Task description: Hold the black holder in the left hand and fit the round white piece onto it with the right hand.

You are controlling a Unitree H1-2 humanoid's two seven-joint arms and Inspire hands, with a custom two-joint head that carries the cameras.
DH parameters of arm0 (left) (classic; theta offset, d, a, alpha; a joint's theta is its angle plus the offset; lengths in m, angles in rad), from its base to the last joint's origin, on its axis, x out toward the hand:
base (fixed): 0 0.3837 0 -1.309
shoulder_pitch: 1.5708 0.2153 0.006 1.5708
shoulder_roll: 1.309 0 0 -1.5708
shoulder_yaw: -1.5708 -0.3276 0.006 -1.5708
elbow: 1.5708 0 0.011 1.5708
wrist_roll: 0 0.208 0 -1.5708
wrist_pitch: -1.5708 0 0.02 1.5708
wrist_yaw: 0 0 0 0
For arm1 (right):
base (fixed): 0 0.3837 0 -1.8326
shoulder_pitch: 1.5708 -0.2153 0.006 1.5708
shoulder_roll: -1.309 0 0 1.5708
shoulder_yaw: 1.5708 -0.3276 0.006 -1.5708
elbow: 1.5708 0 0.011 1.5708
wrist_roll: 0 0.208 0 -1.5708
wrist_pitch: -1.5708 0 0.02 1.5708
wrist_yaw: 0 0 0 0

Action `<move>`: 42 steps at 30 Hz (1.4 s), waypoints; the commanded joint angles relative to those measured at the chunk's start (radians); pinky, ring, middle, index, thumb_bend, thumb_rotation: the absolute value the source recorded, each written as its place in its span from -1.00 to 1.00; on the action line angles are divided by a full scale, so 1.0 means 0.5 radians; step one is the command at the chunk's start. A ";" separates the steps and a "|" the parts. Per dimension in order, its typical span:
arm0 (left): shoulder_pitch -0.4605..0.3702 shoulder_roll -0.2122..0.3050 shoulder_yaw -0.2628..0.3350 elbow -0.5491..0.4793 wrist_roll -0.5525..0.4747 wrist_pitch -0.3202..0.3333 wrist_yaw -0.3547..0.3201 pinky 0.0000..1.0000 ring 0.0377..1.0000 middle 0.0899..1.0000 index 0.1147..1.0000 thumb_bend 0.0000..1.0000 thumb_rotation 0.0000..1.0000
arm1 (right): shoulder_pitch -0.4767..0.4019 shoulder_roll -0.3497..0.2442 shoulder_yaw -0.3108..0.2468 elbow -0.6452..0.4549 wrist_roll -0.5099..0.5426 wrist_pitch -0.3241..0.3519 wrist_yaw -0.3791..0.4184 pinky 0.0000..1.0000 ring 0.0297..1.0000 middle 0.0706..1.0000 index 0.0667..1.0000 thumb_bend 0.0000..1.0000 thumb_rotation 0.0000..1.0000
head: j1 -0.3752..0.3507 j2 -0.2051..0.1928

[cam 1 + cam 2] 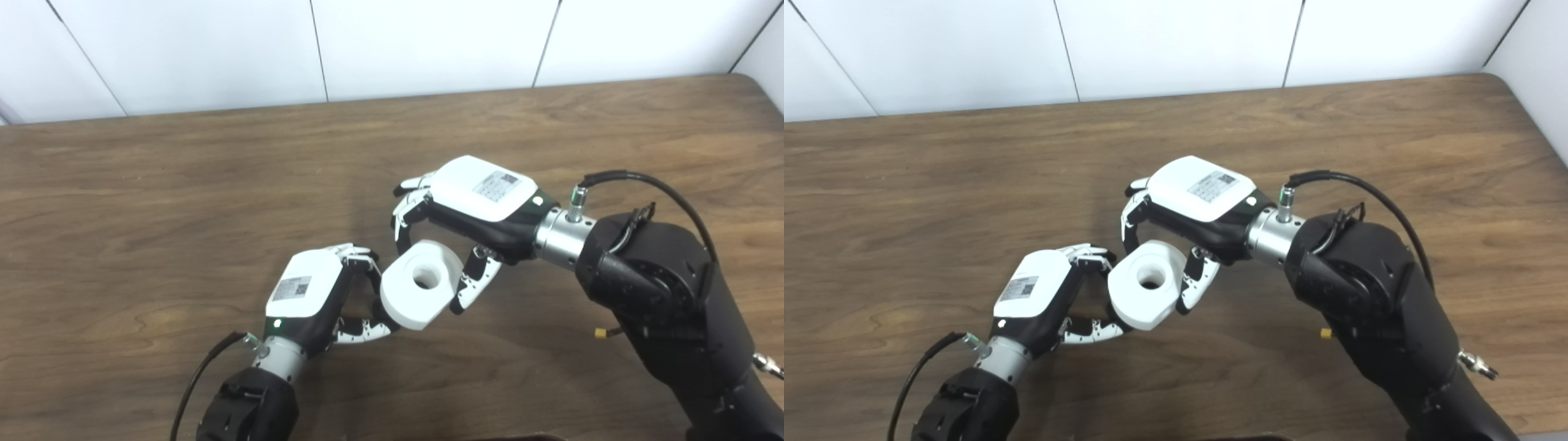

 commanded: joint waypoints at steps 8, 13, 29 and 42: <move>0.055 0.014 -0.016 0.041 0.002 0.054 -0.117 0.67 0.69 0.52 -0.16 0.04 -0.91 | -0.011 0.014 0.011 -0.005 -0.046 -0.079 -0.059 0.71 0.77 0.48 -0.11 0.05 -0.73 | -0.006 0.002; 0.053 0.015 -0.016 0.038 -0.002 0.058 -0.127 0.66 0.69 0.53 -0.16 0.04 -0.91 | -0.007 0.015 0.014 0.001 -0.062 -0.088 -0.056 0.69 0.77 0.48 -0.10 0.05 -0.73 | -0.008 0.004; 0.057 0.014 -0.013 0.036 -0.005 0.058 -0.122 0.66 0.68 0.52 -0.16 0.04 -0.91 | -0.019 -0.004 0.028 -0.006 -0.120 -0.075 0.003 0.67 0.80 0.54 0.03 0.43 -0.60 | -0.009 0.007; 0.051 0.022 -0.021 0.036 0.014 0.052 -0.130 0.66 0.68 0.52 -0.16 0.04 -0.91 | -0.050 0.016 0.016 -0.086 -0.142 -0.047 0.119 0.84 0.92 0.76 0.46 0.99 -0.31 | -0.009 0.012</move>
